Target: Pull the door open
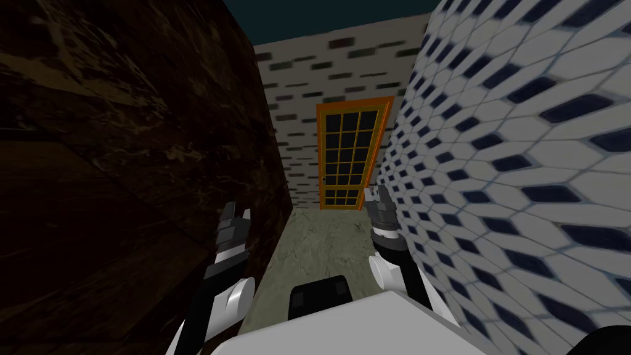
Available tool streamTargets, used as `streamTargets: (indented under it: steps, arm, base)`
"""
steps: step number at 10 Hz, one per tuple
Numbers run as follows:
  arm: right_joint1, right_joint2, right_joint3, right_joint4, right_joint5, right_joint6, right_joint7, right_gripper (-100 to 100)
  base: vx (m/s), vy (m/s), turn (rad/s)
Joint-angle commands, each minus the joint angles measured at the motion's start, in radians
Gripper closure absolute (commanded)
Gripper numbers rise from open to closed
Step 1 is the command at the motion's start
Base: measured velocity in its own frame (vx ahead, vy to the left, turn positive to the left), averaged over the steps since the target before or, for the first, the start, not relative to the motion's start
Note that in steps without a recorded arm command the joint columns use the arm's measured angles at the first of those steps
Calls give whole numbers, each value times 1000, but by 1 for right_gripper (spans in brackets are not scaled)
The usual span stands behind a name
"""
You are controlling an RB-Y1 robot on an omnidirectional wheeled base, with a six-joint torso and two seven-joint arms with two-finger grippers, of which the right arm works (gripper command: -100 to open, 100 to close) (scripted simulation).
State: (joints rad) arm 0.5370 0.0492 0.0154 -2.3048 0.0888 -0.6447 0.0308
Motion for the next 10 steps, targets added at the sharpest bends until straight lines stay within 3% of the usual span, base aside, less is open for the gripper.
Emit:
streamTargets:
  steps: [1, 10]
  arm:
    - [-9, -14, -5, 32, -5, -3, 36, -100]
    - [-51, -60, -28, 174, -26, -17, 192, -100]
  base:
    - [119, -99, 31]
    - [132, 14, 15]
